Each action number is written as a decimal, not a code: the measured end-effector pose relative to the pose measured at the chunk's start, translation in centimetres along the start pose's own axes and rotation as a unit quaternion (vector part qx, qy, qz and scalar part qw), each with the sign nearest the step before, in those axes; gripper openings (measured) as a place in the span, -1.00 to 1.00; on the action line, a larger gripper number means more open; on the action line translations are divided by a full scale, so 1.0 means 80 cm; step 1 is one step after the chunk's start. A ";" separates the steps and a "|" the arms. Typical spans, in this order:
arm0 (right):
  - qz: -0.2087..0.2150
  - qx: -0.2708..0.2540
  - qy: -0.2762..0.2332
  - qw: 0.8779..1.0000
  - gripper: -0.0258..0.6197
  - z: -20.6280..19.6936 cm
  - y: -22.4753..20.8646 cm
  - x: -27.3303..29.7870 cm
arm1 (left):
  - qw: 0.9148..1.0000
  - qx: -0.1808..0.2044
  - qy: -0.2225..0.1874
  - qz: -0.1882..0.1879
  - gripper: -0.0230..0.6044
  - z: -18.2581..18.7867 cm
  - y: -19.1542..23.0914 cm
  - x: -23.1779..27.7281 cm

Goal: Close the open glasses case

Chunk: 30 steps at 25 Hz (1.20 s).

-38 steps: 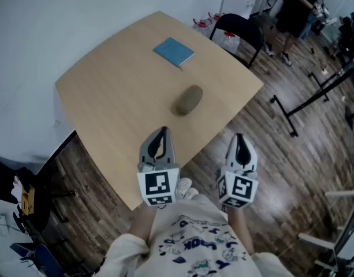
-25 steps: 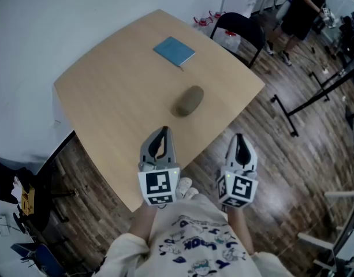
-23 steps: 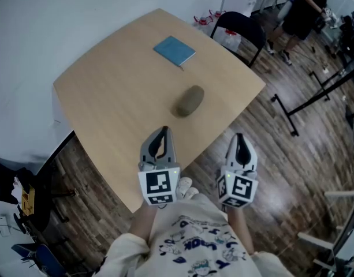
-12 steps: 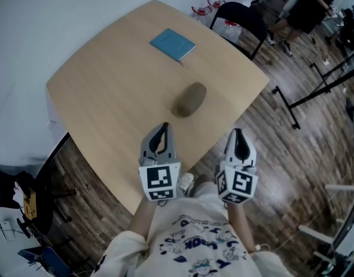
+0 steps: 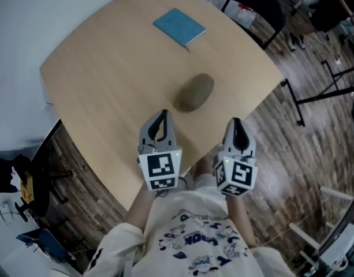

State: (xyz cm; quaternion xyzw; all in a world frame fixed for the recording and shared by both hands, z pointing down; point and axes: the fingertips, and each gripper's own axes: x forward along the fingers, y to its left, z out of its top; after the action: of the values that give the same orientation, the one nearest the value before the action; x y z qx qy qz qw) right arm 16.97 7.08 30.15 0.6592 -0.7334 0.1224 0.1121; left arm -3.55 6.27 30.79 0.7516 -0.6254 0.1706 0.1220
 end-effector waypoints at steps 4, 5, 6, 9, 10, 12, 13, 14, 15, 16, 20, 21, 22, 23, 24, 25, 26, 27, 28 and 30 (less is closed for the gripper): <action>0.033 0.000 0.029 0.999 -0.85 -0.015 0.003 0.044 | 1.000 -0.007 0.031 0.001 -0.93 -0.011 0.000 0.039; 0.042 -0.002 0.036 0.998 -0.85 -0.019 0.004 0.055 | 0.999 -0.005 0.040 -0.001 -0.93 -0.014 -0.001 0.049; 0.048 -0.003 0.045 0.998 -0.85 -0.024 0.005 0.065 | 0.999 -0.002 0.050 -0.003 -0.93 -0.018 -0.002 0.060; 0.068 -0.005 0.072 0.995 -0.85 -0.041 0.005 0.093 | 0.997 0.006 0.074 -0.007 -0.93 -0.030 -0.008 0.091; 0.075 -0.007 0.080 0.994 -0.85 -0.046 0.006 0.102 | 0.997 0.006 0.081 -0.007 -0.93 -0.034 -0.009 0.100; 0.088 -0.011 0.095 0.991 -0.85 -0.057 0.007 0.121 | 0.996 0.005 0.094 -0.007 -0.93 -0.042 -0.010 0.119; 0.094 -0.013 0.102 0.990 -0.85 -0.062 0.007 0.130 | 0.995 0.004 0.101 -0.007 -0.93 -0.047 -0.011 0.127; 0.099 -0.015 0.110 0.989 -0.85 -0.067 0.008 0.138 | 0.994 0.003 0.108 -0.007 -0.93 -0.052 -0.012 0.135; 0.103 -0.017 0.118 0.988 -0.85 -0.073 0.008 0.145 | 0.993 0.000 0.116 -0.008 -0.93 -0.059 -0.013 0.141; 0.107 -0.019 0.126 0.986 -0.85 -0.079 0.008 0.151 | 0.992 -0.005 0.124 -0.009 -0.93 -0.066 -0.015 0.147; 0.117 -0.022 0.157 0.980 -0.85 -0.104 0.009 0.170 | 0.988 -0.014 0.155 -0.014 -0.93 -0.095 -0.018 0.167; 0.119 -0.022 0.165 0.979 -0.85 -0.110 0.010 0.173 | 0.987 -0.011 0.161 -0.015 -0.93 -0.099 -0.017 0.171; 0.123 -0.023 0.173 0.977 -0.85 -0.117 0.011 0.177 | 0.986 -0.007 0.167 -0.017 -0.93 -0.104 -0.017 0.175; 0.127 -0.024 0.182 0.975 -0.85 -0.124 0.012 0.180 | 0.985 -0.003 0.174 -0.021 -0.93 -0.109 -0.018 0.177; 0.132 -0.024 0.190 0.973 -0.85 -0.130 0.014 0.182 | 0.983 0.000 0.181 -0.026 -0.93 -0.113 -0.019 0.179; 0.137 -0.025 0.197 0.971 -0.85 -0.134 0.015 0.184 | 0.982 0.001 0.188 -0.032 -0.93 -0.117 -0.022 0.179; 0.142 -0.026 0.201 0.969 -0.85 -0.137 0.017 0.187 | 0.981 0.001 0.193 -0.037 -0.92 -0.120 -0.026 0.179; 0.147 -0.027 0.204 0.968 -0.85 -0.139 0.019 0.189 | 0.980 0.000 0.196 -0.040 -0.93 -0.122 -0.029 0.178; 0.152 -0.027 0.205 0.967 -0.85 -0.139 0.020 0.193 | 0.980 0.000 0.197 -0.041 -0.93 -0.123 -0.032 0.178; 0.159 -0.027 0.203 0.966 -0.86 -0.136 0.023 0.200 | 0.979 0.007 0.199 -0.040 -0.93 -0.123 -0.035 0.175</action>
State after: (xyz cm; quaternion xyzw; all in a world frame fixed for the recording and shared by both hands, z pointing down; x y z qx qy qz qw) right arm 13.45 -4.23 45.62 0.4920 -0.7937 0.2503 0.2556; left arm 0.40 -1.91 45.55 0.7279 -0.5569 0.3158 0.2455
